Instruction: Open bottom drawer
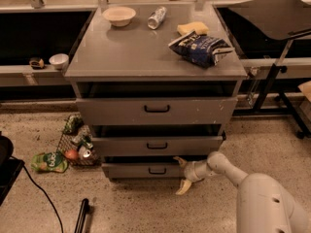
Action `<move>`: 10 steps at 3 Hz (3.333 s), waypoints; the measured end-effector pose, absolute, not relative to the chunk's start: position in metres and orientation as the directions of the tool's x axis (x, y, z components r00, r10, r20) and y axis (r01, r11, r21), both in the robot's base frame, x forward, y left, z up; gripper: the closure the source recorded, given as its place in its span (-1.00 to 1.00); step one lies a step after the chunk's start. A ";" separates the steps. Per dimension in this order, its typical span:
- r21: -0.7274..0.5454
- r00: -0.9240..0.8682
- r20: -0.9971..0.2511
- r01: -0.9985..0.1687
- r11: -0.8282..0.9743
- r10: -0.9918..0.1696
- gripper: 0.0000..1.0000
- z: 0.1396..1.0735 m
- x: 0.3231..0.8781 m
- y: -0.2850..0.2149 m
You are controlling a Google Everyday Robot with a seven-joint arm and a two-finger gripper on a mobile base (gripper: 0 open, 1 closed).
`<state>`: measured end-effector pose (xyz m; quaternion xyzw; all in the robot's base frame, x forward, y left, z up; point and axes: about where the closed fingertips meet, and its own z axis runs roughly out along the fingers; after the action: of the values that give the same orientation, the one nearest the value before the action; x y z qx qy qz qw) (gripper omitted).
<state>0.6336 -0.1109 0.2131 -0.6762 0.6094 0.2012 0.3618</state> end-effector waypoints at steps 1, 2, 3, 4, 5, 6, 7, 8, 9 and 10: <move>-0.245 0.171 -0.714 -0.969 0.014 -0.679 -1.00 0.204 0.646 -0.115; -0.231 0.153 -0.712 -0.973 0.022 -0.686 -1.00 0.194 0.654 -0.120; -0.220 0.151 -0.704 -0.976 0.011 -0.693 -0.63 0.187 0.654 -0.118; -0.220 0.151 -0.704 -0.976 0.010 -0.694 -0.17 0.186 0.653 -0.118; -0.223 0.180 -0.709 -0.974 -0.025 -0.682 0.30 0.190 0.636 -0.111; -0.232 0.192 -0.708 -0.972 -0.033 -0.680 0.76 0.193 0.633 -0.111; -0.234 0.221 -0.712 -0.969 -0.072 -0.667 1.00 0.200 0.620 -0.101; -0.252 0.259 -0.711 -0.962 -0.106 -0.654 1.00 0.211 0.618 -0.096; -0.228 0.295 -0.746 -0.956 -0.187 -0.597 0.63 0.218 0.589 -0.069; -0.221 0.294 -0.750 -0.956 -0.194 -0.592 0.18 0.217 0.585 -0.067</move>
Offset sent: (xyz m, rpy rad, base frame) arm 0.0355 -0.0213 -0.0295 -0.0188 0.0258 -0.0399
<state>0.5849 -0.0666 0.2169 -0.7264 0.5328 0.2632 0.3454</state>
